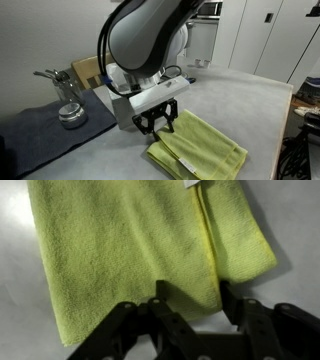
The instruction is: Unfold the towel once
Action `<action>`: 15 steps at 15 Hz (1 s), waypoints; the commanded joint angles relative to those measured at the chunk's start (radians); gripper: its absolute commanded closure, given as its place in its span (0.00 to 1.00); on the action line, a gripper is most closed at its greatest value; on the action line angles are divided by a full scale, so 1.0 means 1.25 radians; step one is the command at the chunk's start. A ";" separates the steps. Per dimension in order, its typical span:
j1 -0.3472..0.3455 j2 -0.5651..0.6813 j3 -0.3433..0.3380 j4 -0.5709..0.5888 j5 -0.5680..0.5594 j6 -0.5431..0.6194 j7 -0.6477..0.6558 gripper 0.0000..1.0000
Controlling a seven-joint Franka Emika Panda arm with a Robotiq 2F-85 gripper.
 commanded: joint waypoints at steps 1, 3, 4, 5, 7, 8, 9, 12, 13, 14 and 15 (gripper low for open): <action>0.000 0.002 -0.002 0.008 -0.016 -0.024 0.009 0.72; 0.000 0.001 -0.003 0.008 -0.017 -0.026 0.009 0.87; 0.001 0.000 -0.003 0.008 -0.017 -0.027 0.009 0.93; 0.001 0.000 -0.003 0.008 -0.018 -0.028 0.009 0.93; 0.001 0.000 -0.004 0.008 -0.019 -0.032 0.010 0.97; 0.002 -0.001 -0.004 0.008 -0.021 -0.034 0.010 0.99; 0.002 -0.004 -0.005 0.008 -0.023 -0.039 0.011 0.95; 0.006 -0.015 -0.010 0.001 -0.036 -0.046 0.018 0.99; 0.005 -0.023 -0.011 -0.008 -0.040 -0.046 0.019 0.99; 0.003 -0.029 -0.010 -0.013 -0.041 -0.046 0.016 0.99; -0.001 -0.037 -0.007 -0.021 -0.040 -0.041 0.008 0.99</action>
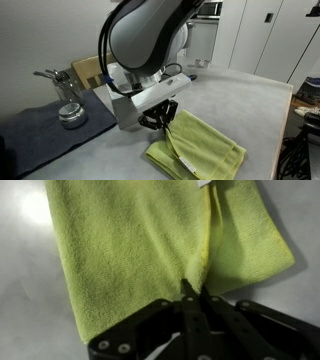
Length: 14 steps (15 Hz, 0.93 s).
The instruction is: Unfold the towel once
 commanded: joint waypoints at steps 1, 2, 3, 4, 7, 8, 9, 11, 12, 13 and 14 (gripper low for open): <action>-0.007 -0.040 0.001 -0.029 -0.010 -0.010 -0.002 0.99; -0.014 -0.047 0.007 -0.037 -0.003 0.001 -0.016 0.99; -0.021 -0.053 0.012 -0.041 0.004 0.008 -0.031 0.99; -0.031 -0.061 0.020 -0.048 0.013 0.020 -0.053 0.99; -0.069 -0.083 0.049 -0.072 0.057 0.058 -0.159 0.99; -0.085 -0.089 0.061 -0.083 0.080 0.077 -0.206 0.99; -0.100 -0.094 0.072 -0.090 0.104 0.089 -0.259 0.99; -0.135 -0.104 0.097 -0.112 0.153 0.115 -0.361 0.99; -0.154 -0.107 0.112 -0.120 0.182 0.124 -0.413 0.99; -0.176 -0.109 0.127 -0.129 0.212 0.127 -0.470 0.99; -0.195 -0.111 0.141 -0.135 0.241 0.126 -0.521 0.99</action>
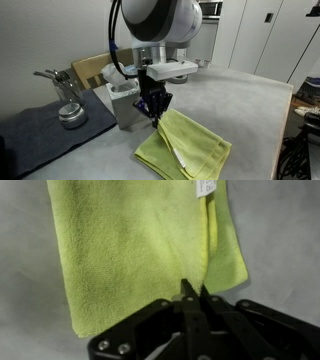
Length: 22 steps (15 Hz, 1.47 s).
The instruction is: Unfold the towel once
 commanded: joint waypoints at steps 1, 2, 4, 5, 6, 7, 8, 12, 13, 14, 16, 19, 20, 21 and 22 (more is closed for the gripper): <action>-0.081 -0.034 0.060 -0.064 0.092 0.019 -0.173 0.99; -0.097 -0.034 0.070 -0.068 0.115 0.011 -0.213 0.99; -0.123 -0.034 0.083 -0.076 0.156 -0.002 -0.272 0.99; -0.133 -0.034 0.086 -0.082 0.173 -0.005 -0.295 0.99; -0.144 -0.034 0.091 -0.086 0.190 -0.007 -0.318 0.99; -0.154 -0.034 0.094 -0.092 0.206 -0.008 -0.341 0.99; -0.165 -0.036 0.099 -0.099 0.223 -0.009 -0.365 0.99; -0.210 -0.051 0.122 -0.128 0.301 -0.013 -0.484 0.99; -0.219 -0.058 0.124 -0.138 0.319 -0.014 -0.512 0.99; -0.227 -0.068 0.123 -0.149 0.335 -0.019 -0.537 0.99; -0.237 -0.090 0.116 -0.171 0.367 -0.035 -0.580 0.99; -0.248 -0.123 0.100 -0.202 0.404 -0.073 -0.632 0.99; -0.252 -0.131 0.094 -0.209 0.412 -0.090 -0.649 0.99; -0.255 -0.139 0.087 -0.216 0.422 -0.106 -0.669 0.99; -0.256 -0.144 0.079 -0.222 0.430 -0.121 -0.685 0.99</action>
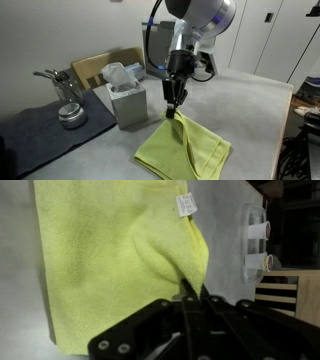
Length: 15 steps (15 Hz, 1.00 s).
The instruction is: Unfold the towel once
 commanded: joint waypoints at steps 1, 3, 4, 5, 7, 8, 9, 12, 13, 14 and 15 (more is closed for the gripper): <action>-0.015 -0.051 -0.026 -0.054 0.045 -0.056 -0.076 0.99; -0.012 -0.057 -0.044 -0.061 0.053 -0.078 -0.106 0.99; -0.009 -0.059 -0.055 -0.065 0.053 -0.083 -0.121 0.99; -0.007 -0.062 -0.063 -0.068 0.048 -0.086 -0.134 0.99; -0.003 -0.061 -0.078 -0.070 0.036 -0.095 -0.161 0.99; -0.001 -0.060 -0.084 -0.071 0.032 -0.095 -0.173 0.99; -0.001 -0.060 -0.088 -0.072 0.028 -0.098 -0.186 0.99; -0.001 -0.060 -0.098 -0.073 0.018 -0.100 -0.235 0.99; -0.002 -0.060 -0.101 -0.072 0.017 -0.103 -0.250 0.99; -0.003 -0.058 -0.104 -0.070 0.015 -0.106 -0.264 0.99; -0.004 -0.057 -0.107 -0.069 0.016 -0.108 -0.279 0.99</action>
